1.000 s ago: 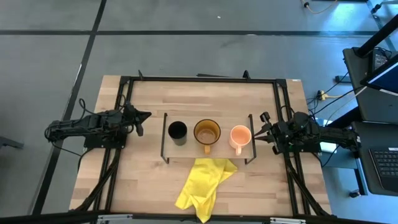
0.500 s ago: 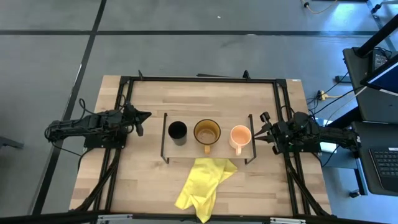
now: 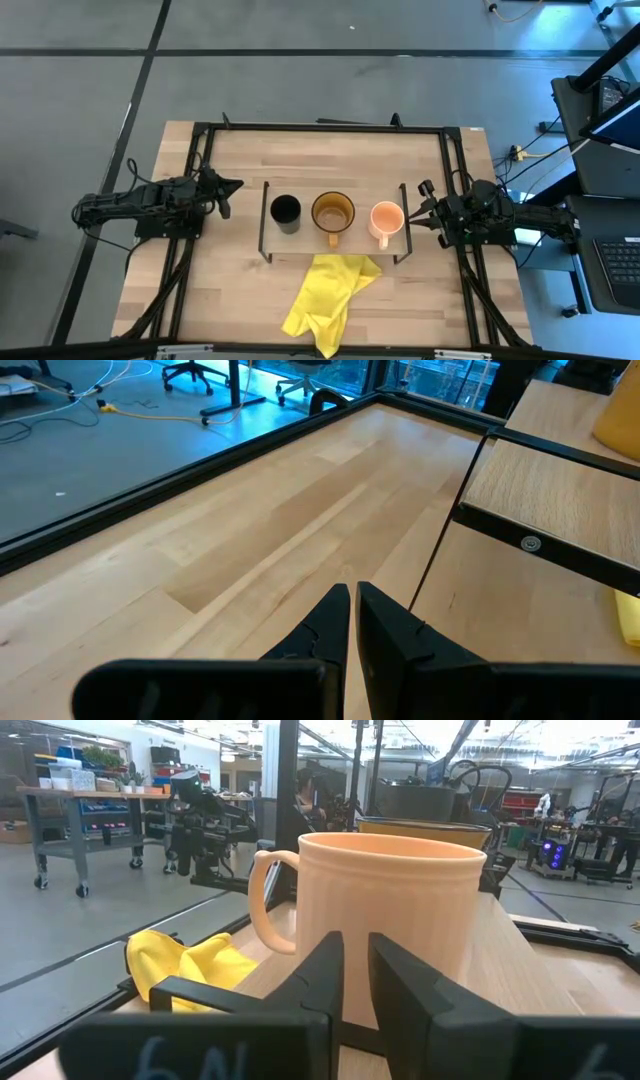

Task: Stack small to large cups/mugs on shelf
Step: Return to Home Position

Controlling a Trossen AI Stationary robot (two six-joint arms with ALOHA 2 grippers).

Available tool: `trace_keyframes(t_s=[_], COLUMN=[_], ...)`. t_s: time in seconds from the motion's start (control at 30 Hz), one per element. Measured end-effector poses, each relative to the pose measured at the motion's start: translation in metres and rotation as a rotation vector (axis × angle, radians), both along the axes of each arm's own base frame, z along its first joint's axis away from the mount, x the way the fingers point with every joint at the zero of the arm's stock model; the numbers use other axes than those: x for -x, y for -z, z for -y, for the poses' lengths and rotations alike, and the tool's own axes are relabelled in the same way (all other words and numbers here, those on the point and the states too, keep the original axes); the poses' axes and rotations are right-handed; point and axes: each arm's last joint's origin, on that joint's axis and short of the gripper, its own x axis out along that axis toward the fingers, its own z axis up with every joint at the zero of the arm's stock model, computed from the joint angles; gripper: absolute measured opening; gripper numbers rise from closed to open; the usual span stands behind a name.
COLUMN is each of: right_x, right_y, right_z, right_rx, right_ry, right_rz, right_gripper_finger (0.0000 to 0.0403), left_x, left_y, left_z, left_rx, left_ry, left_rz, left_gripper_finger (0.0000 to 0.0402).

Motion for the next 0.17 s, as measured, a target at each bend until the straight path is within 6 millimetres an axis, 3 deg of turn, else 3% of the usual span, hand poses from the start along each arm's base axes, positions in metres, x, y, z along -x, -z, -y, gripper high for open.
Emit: trace_keyframes(t_s=[0.17], right_x=[0.0000], right_y=[0.0000], right_z=[0.0000], right_rx=[0.000], right_ry=[0.000], right_rz=[0.000], right_gripper_finger=[0.0053], left_x=[0.0000], left_y=[0.0000], left_z=[0.0000], left_rx=[0.000], left_ry=[0.000], left_rz=[0.000], left_gripper_finger=[0.0016])
